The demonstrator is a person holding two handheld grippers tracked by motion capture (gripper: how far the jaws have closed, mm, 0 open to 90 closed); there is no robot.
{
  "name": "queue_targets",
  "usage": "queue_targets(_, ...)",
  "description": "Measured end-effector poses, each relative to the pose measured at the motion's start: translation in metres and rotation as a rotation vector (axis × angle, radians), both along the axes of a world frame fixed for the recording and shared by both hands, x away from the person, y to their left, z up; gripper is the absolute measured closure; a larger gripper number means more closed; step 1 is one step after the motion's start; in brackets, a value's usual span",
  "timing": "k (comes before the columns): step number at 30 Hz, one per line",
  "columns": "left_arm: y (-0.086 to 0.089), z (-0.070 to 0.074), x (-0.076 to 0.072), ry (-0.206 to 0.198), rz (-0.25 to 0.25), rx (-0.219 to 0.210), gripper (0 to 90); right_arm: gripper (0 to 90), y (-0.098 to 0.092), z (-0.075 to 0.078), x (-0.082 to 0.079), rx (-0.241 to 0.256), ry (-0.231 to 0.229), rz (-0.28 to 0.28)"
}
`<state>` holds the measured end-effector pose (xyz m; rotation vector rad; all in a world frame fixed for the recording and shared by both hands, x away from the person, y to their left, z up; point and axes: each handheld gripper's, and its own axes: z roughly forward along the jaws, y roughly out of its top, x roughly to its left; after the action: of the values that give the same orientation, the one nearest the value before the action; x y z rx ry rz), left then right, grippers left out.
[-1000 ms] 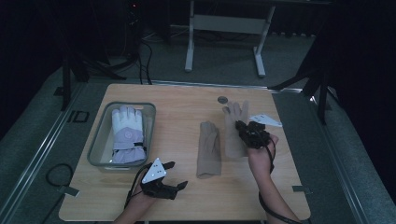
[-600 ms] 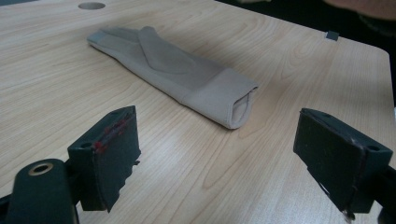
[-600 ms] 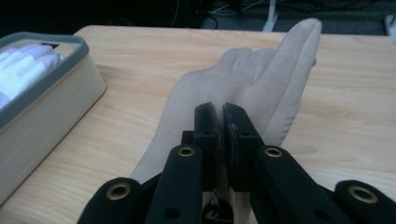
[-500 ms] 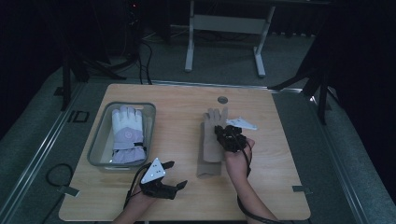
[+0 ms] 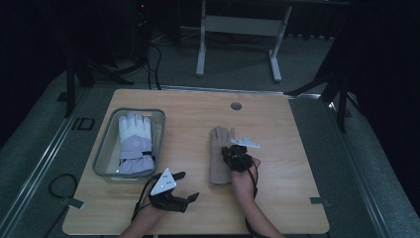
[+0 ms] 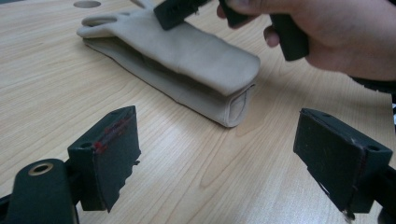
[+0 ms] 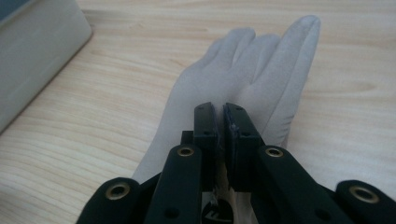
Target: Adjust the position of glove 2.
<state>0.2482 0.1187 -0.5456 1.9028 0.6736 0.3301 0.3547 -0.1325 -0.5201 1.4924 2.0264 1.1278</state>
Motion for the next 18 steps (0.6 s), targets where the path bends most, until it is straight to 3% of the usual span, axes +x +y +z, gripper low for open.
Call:
queue_targets(5,-0.001,0.0,0.0,0.002,-0.003,0.0,14.4,83.5,-0.001,-0.013,-0.001,0.001,0.013,-0.015)
queue_targets(13,-0.002,0.0,-0.001,-0.001,-0.007,0.003,14.4,79.7,0.002,-0.019,-0.001,-0.014,0.026,-0.001)
queue_targets(14,-0.002,0.001,0.0,0.015,-0.009,0.013,14.4,79.7,0.002,-0.019,-0.001,-0.014,0.026,-0.001)
queue_targets(15,-0.002,0.001,0.0,0.024,-0.009,0.023,14.7,76.6,0.001,-0.016,-0.002,-0.02,0.014,-0.004)
queue_targets(18,-0.004,0.0,-0.001,0.016,-0.015,0.019,14.6,55.5,-0.003,-0.007,-0.003,-0.007,-0.011,0.035)
